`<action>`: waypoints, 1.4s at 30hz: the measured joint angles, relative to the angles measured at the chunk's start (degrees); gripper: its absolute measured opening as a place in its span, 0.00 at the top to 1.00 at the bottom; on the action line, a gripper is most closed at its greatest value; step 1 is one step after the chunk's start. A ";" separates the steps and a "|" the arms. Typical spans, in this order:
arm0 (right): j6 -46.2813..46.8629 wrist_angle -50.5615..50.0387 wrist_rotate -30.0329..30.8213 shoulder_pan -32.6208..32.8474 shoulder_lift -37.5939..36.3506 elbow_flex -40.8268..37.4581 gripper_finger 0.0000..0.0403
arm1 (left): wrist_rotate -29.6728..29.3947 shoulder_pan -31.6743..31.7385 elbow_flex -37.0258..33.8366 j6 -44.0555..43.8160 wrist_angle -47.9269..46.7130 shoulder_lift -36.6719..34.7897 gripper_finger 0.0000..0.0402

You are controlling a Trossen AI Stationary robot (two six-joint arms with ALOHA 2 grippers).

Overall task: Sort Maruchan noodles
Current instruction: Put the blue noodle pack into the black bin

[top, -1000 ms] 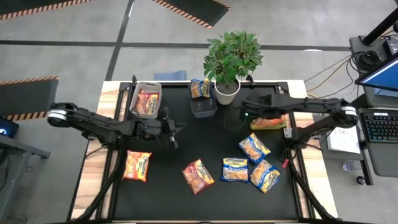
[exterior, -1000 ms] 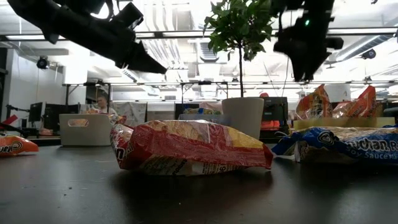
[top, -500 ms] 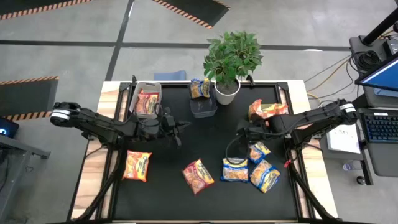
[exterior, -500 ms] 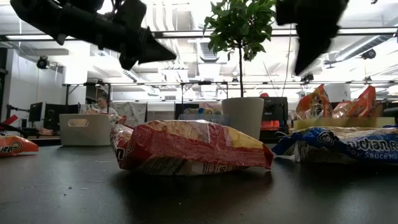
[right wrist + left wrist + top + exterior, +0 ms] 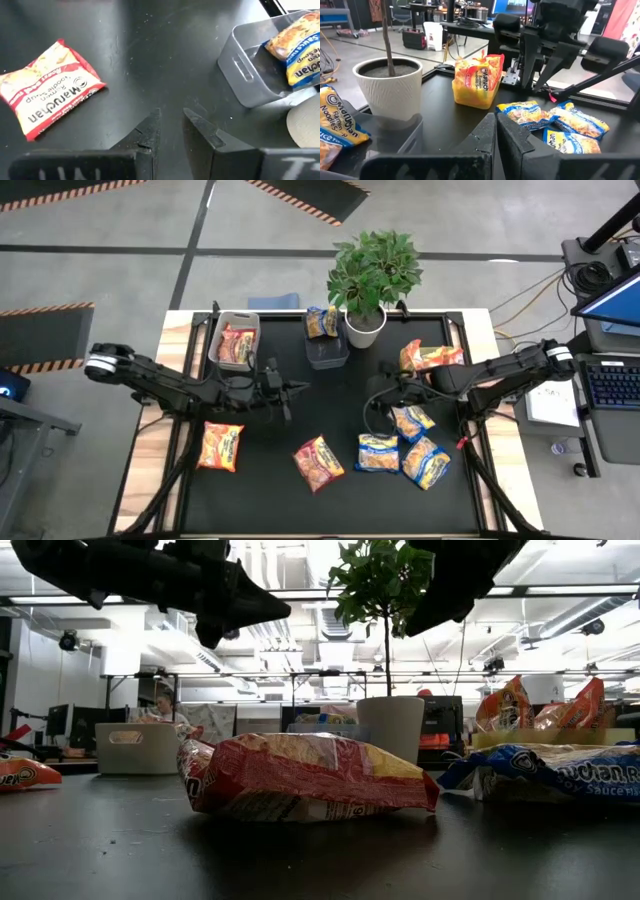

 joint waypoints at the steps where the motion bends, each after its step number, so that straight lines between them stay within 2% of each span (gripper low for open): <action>1: 0.25 -0.34 -0.07 0.04 -0.01 -0.02 0.84 | -0.02 0.00 0.00 0.23 0.00 0.11 1.00; 7: 9.35 -10.61 -1.06 0.00 -0.28 -0.02 0.84 | -0.04 0.00 0.00 1.27 -0.03 0.30 1.00; 18: 31.10 -34.85 -8.86 0.30 -0.15 -1.91 0.84 | -0.22 0.07 0.00 2.18 -0.03 0.30 1.00; 22: 35.01 -37.80 -12.29 0.57 -0.15 -6.46 0.84 | -0.22 0.07 -0.02 2.86 0.01 0.30 1.00; 28: 36.09 -36.46 -17.47 0.57 -0.11 -13.75 0.85 | -0.22 0.07 -0.02 2.43 0.45 0.30 1.00; 32: 37.33 -30.80 -16.66 0.54 -0.11 -15.84 0.85 | -0.22 0.07 -0.04 2.41 0.82 0.30 1.00; 35: 35.47 -18.77 -14.83 0.54 -0.11 -17.19 0.85 | -0.22 0.07 -0.07 2.41 1.09 0.30 1.00; 36: 33.75 -13.74 -12.46 0.54 -0.11 -17.50 0.85 | -0.22 0.07 -0.07 2.41 1.12 0.30 1.00; 39: 27.54 3.23 -0.38 0.53 -0.28 -17.51 0.85 | -0.22 0.07 -0.07 2.43 1.42 0.30 1.00; 41: 20.28 11.93 1.77 0.50 -0.88 -17.04 0.85 | -0.20 0.07 -0.07 2.64 1.42 0.30 1.00; 42: 15.81 16.27 0.62 0.54 -1.26 -16.73 0.85 | -0.20 0.07 -0.07 2.74 1.42 0.30 1.00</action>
